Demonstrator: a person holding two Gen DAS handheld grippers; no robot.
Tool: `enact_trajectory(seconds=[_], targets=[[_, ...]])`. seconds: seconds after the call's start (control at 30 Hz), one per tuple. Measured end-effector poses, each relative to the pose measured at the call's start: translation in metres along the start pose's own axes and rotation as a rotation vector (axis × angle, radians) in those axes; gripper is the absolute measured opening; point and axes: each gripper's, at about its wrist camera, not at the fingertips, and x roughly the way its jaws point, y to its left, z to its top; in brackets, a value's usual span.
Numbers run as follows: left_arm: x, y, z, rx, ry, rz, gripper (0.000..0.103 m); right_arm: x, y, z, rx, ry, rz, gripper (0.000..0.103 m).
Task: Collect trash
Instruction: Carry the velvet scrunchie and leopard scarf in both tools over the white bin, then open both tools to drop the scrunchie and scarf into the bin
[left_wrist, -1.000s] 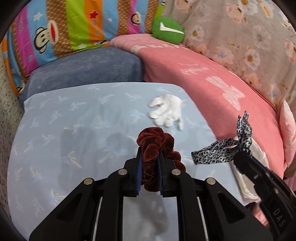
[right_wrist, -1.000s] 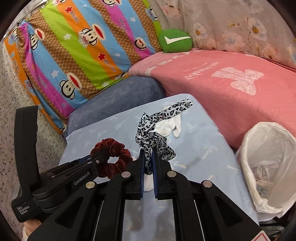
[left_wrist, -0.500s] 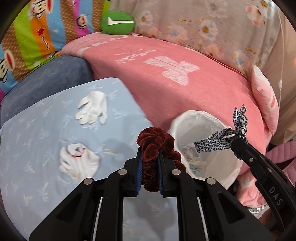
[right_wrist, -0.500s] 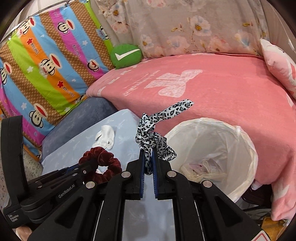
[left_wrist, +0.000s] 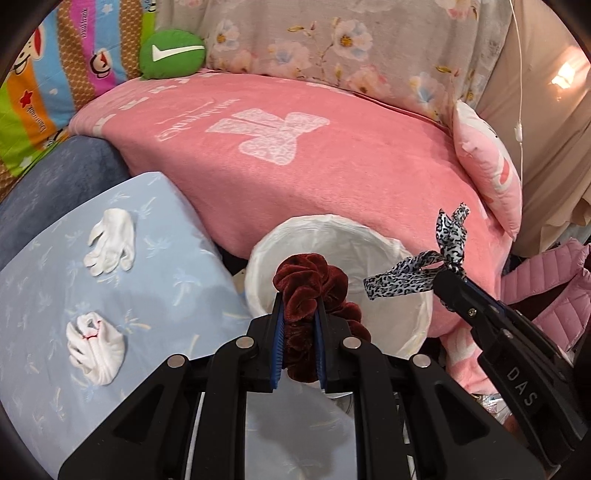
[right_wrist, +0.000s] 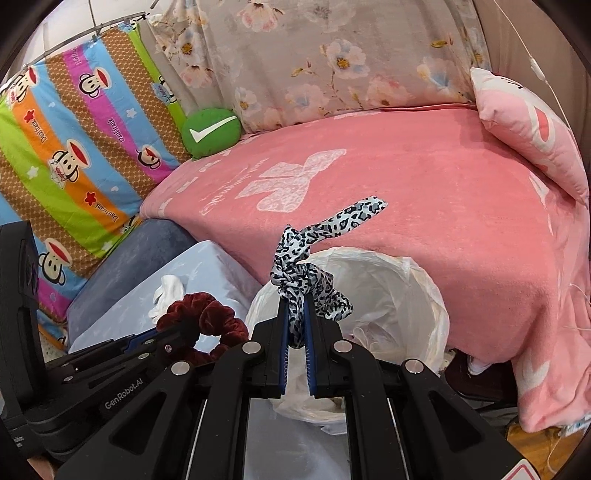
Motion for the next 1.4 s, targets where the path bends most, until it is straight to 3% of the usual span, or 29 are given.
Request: enact_trajectory(seconds=[0.4,0.43,0.53,0.57,1.0,1.2,1.27,1.4], targets=[[0.021,-0.023,0.017,0.031,0.021,-0.043,0.017,0.007,-0.017,0.010,0.027,0.005,-0.030,0.007],[0.022,-0.024,0.018,0.033,0.022,-0.047,0.023,0.008,-0.017,0.011,0.027,0.005,-0.032,0.007],[0.021,-0.024,0.021,0.033,0.003,-0.028,0.058,0.011,-0.014,0.011,0.025,0.008,-0.036,0.007],[0.019,-0.023,0.022,0.031,-0.010,-0.017,0.063,0.012,-0.013,0.012,0.023,0.009,-0.037,0.007],[0.011,0.009,0.025,-0.006,-0.057,0.106,0.064,0.029,0.000,0.018,0.009,0.026,-0.048,0.014],[0.010,0.020,0.024,-0.033,-0.053,0.125,0.065,0.030,0.005,0.020,0.008,0.021,-0.046,0.032],[0.009,0.023,0.023,-0.042,-0.054,0.129,0.071,0.027,0.007,0.021,0.009,0.011,-0.044,0.041],[0.006,0.027,0.021,-0.059,-0.056,0.133,0.074,0.023,0.011,0.022,0.007,0.005,-0.039,0.043]])
